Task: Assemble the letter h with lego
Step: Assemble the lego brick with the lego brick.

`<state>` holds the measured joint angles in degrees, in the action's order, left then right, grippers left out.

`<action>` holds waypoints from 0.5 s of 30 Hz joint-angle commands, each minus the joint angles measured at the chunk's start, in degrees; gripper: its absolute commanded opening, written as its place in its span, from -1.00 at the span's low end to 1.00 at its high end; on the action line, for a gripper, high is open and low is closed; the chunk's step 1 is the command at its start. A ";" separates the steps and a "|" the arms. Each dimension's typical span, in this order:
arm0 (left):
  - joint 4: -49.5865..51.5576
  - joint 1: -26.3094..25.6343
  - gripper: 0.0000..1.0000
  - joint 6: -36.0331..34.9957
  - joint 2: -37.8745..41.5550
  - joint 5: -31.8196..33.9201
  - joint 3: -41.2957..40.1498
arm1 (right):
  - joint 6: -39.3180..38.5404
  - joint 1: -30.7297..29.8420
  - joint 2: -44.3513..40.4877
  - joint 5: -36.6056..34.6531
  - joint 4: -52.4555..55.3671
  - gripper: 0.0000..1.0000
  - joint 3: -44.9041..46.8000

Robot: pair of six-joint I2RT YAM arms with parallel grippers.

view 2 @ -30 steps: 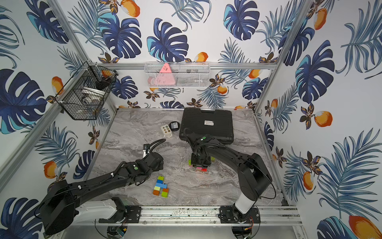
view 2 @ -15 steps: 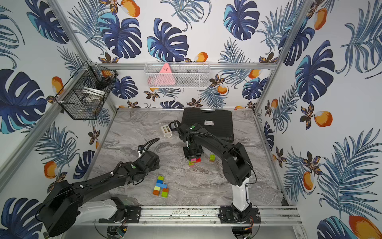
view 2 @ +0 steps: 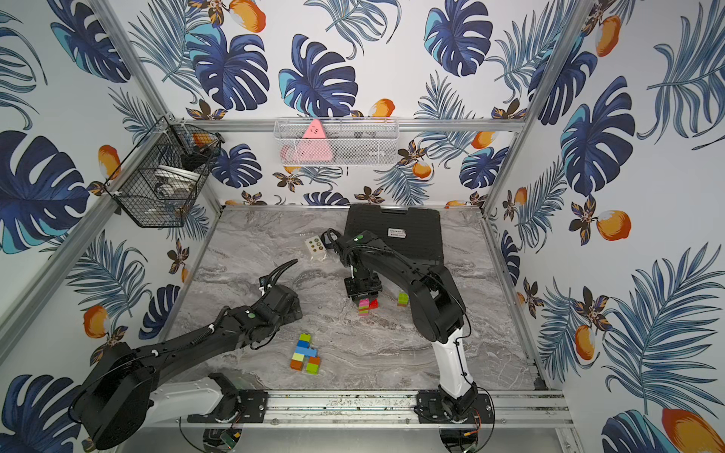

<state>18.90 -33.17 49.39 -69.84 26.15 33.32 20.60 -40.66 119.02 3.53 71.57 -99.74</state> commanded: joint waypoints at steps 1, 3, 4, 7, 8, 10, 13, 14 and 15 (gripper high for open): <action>0.00 0.06 0.96 0.40 0.23 0.22 0.43 | 1.33 0.07 1.74 0.65 0.44 -0.53 0.82; -0.43 0.12 0.96 0.45 0.23 -0.47 0.25 | 1.53 0.07 2.13 0.55 0.43 -0.53 1.03; -0.48 0.12 0.96 0.28 0.23 -0.70 0.32 | 1.56 0.16 2.34 0.65 0.23 -0.53 1.41; 0.01 0.12 0.96 0.38 0.32 -0.52 0.52 | 1.39 0.66 3.48 1.22 -0.72 -0.53 2.72; -0.13 0.12 0.96 0.45 0.32 -0.63 0.35 | 1.37 0.96 4.06 1.33 -0.91 -0.54 3.01; -0.44 0.11 0.96 0.41 0.30 -1.14 0.25 | 1.50 1.33 4.84 1.41 -1.21 -0.54 3.47; -0.04 0.12 0.96 0.36 0.40 -0.98 0.44 | 2.22 1.99 5.43 1.70 -1.98 -0.54 3.77; -0.15 0.12 0.96 0.53 0.48 -1.02 0.34 | 2.51 2.29 5.63 1.93 -2.16 -0.54 3.61; -0.33 0.12 0.96 0.58 0.41 -1.15 0.26 | 2.72 2.51 5.70 2.25 -2.12 -0.55 3.43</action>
<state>18.92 -33.17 49.41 -69.67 24.82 33.34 22.61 -38.52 120.90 8.12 74.26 -98.32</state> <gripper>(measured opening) 0.980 0.356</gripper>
